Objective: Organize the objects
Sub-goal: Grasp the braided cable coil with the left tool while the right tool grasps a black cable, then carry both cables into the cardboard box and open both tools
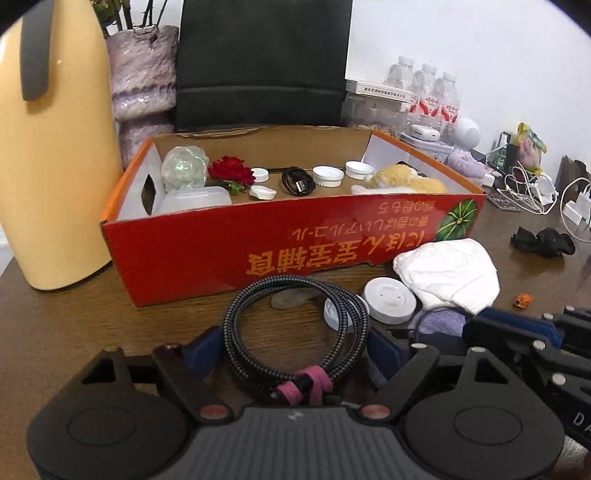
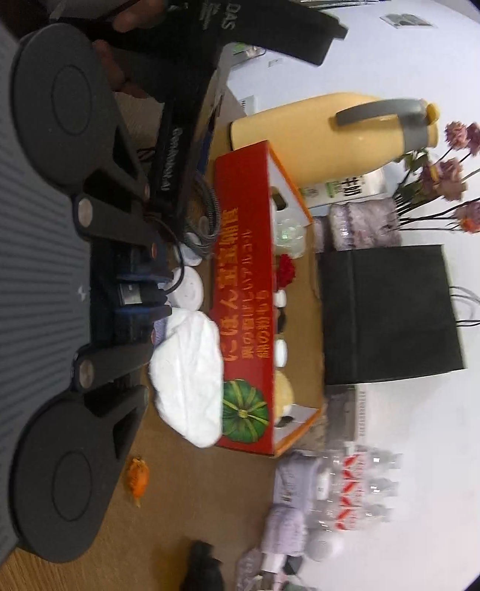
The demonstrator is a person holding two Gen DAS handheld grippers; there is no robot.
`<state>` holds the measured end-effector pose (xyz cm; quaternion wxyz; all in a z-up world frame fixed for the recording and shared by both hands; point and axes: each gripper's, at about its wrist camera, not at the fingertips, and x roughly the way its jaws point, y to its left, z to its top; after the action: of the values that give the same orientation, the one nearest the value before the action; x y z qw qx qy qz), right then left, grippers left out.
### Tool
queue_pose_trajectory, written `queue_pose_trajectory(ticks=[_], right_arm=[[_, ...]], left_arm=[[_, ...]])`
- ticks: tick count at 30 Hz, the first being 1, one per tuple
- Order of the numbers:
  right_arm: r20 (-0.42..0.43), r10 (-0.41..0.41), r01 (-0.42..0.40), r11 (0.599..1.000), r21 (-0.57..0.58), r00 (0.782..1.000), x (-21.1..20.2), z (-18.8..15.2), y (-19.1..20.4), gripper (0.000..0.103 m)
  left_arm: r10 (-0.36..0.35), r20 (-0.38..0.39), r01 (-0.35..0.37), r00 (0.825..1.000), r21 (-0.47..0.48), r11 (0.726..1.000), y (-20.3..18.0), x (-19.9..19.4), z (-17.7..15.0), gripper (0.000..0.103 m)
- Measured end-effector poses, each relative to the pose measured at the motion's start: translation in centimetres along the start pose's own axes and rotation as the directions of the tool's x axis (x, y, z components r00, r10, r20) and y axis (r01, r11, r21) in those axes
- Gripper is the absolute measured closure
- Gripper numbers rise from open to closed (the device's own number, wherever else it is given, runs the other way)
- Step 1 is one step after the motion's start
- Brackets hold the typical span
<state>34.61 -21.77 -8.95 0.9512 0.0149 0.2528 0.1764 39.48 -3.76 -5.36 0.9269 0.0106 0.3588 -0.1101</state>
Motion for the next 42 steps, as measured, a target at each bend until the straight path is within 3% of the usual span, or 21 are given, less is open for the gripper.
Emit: queue_pose_trajectory(ticks=[3,8,14,20,23,27,32,35,38,42], right_arm=[[0.029,0.039,-0.04,0.998,0.044,0.999,-1.2,1.0,-0.5,0.09],[0.1,0.075,-0.093,0.977,0.192,0.992,-7.5,2.0,-2.6,0.09],[0.083,0.112,-0.122,0.983,0.135,0.99,-15.8,-0.7,-1.6,0.09],[0.041,0.1,-0.105,0.981,0.161,0.994,-21.4,-4.8,-1.2,0.09],[0.058,0.084,-0.093,0.981,0.169,0.995,-23.1,-5.6,-1.0,0.09],[0.071,0.079,-0.089,0.982,0.167,0.994,-24.1,-6.3,-1.0,0.09],[0.069,0.096,-0.106,0.982,0.157,0.993,-23.5,-5.9,-1.4,0.09],[0.072,0.107,-0.116,0.985,0.129,0.992,-22.0,-4.3,-1.9,0.09],[0.099,0.126,-0.134,0.988,0.076,0.987,-19.7,-1.2,-2.5,0.09],[0.119,0.113,-0.111,0.994,-0.019,0.986,-14.3,5.8,-3.6,0.09]], left_arm=[[0.045,0.032,-0.044,0.998,-0.015,0.999,-0.1,-2.8,-0.5,0.023],[0.02,0.147,-0.01,0.989,-0.072,0.997,-0.1,-12.1,-3.7,0.022],[0.049,0.161,-0.033,0.986,-0.098,0.995,-1.5,-20.5,-9.4,0.022],[0.094,0.161,-0.076,0.982,-0.112,0.991,-2.4,-25.6,-13.1,0.022],[0.116,0.176,-0.099,0.977,-0.102,0.99,-3.0,-26.6,-13.5,0.022],[0.097,0.177,-0.079,0.979,-0.104,0.991,-3.5,-26.6,-13.4,0.022],[0.061,0.187,-0.041,0.981,-0.11,0.993,-3.1,-24.9,-11.1,0.022],[0.03,0.206,-0.014,0.978,-0.077,0.997,-2.5,-23.1,-8.1,0.023],[-0.013,0.222,0.018,0.975,-0.023,1.0,-1.7,-20.3,-3.3,0.023],[-0.042,0.189,0.032,0.981,0.055,0.998,-0.9,-14.6,4.2,0.023]])
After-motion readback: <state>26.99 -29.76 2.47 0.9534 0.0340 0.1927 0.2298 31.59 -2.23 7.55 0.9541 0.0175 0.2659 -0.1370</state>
